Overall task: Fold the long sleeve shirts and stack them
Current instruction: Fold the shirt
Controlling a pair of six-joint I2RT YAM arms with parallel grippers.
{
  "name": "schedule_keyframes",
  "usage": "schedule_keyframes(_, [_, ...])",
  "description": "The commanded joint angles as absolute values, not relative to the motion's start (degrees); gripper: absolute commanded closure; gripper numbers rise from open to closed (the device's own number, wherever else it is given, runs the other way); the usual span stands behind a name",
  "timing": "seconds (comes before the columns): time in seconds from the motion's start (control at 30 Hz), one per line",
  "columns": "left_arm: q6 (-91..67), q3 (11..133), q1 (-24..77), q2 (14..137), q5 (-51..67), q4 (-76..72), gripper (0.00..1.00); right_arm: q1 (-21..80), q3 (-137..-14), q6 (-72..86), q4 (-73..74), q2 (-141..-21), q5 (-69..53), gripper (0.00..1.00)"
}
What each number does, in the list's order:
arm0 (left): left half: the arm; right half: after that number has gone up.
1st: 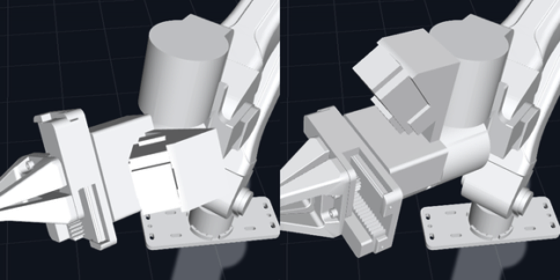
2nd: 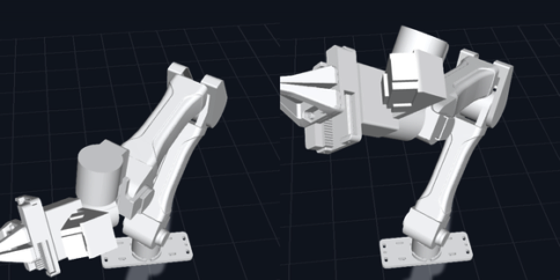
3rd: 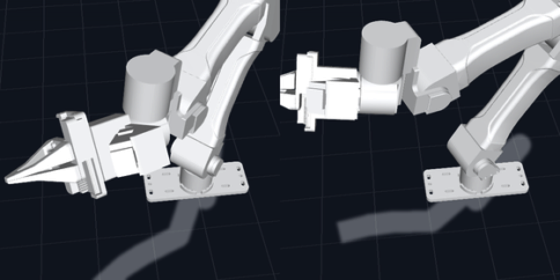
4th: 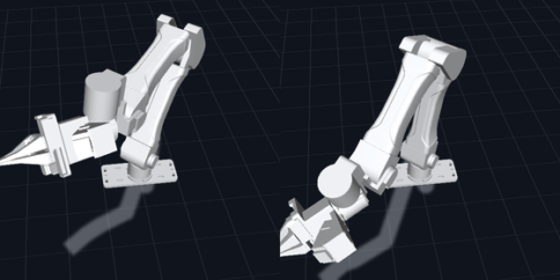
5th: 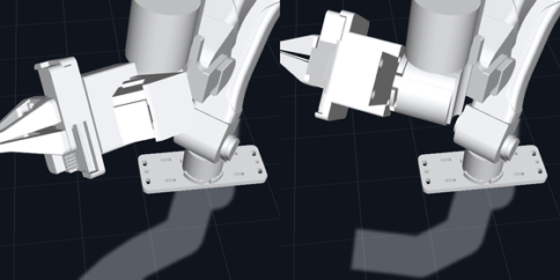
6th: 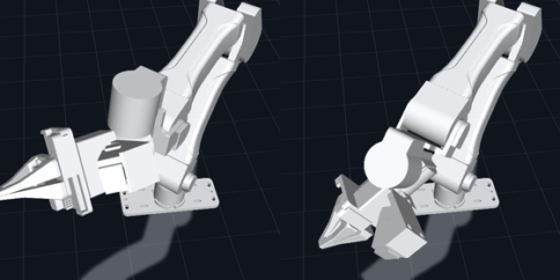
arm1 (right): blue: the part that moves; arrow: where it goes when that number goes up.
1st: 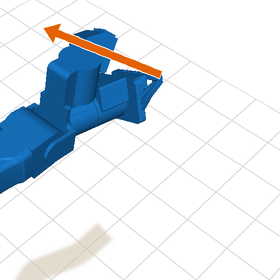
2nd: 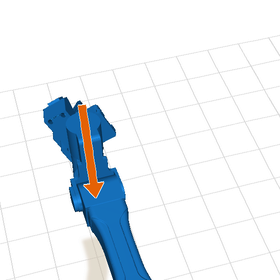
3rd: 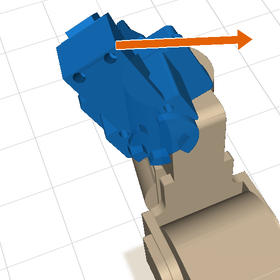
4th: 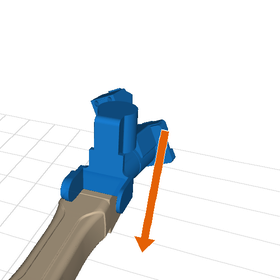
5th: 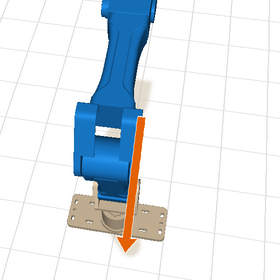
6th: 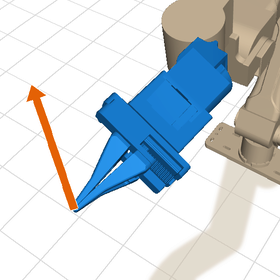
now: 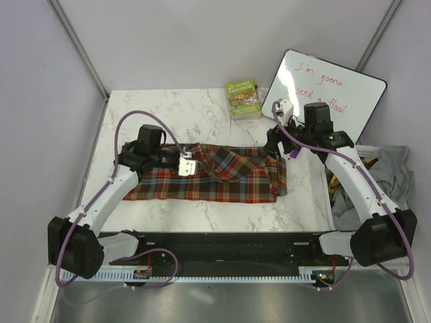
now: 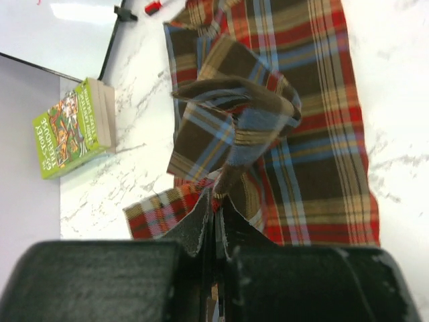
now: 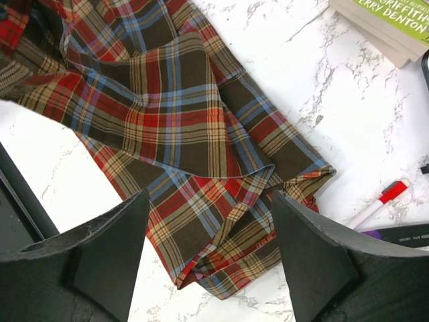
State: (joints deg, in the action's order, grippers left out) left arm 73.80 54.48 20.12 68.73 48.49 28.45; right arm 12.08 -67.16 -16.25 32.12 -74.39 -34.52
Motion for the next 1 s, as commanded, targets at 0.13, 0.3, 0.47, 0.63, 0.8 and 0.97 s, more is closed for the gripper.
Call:
schedule_keyframes(0.13, [106.21,49.57,10.48,69.61,53.79,32.25,0.98,11.87,-68.64,-18.98,34.54,-76.90,-36.91,0.22])
schedule_keyframes(0.3, [119.07,47.64,6.68,71.19,55.98,34.63,0.92,11.87,-69.26,-19.42,34.80,-78.31,-37.18,0.22])
schedule_keyframes(0.47, [123.93,39.49,6.33,64.26,57.21,37.17,0.59,11.95,-69.96,-21.18,35.42,-79.89,-37.88,0.23])
schedule_keyframes(0.63, [108.22,37.88,5.98,57.14,53.28,45.25,0.50,12.48,-74.87,-24.16,36.91,-84.71,-37.27,0.33])
schedule_keyframes(0.8, [80.85,44.02,0.28,59.05,52.21,47.29,0.47,15.55,-82.34,-27.68,37.00,-90.78,-33.50,0.49])
schedule_keyframes(0.97, [63.03,54.38,-6.06,70.72,55.55,47.64,0.46,20.65,-89.37,-28.39,35.60,-99.22,-30.76,0.55])
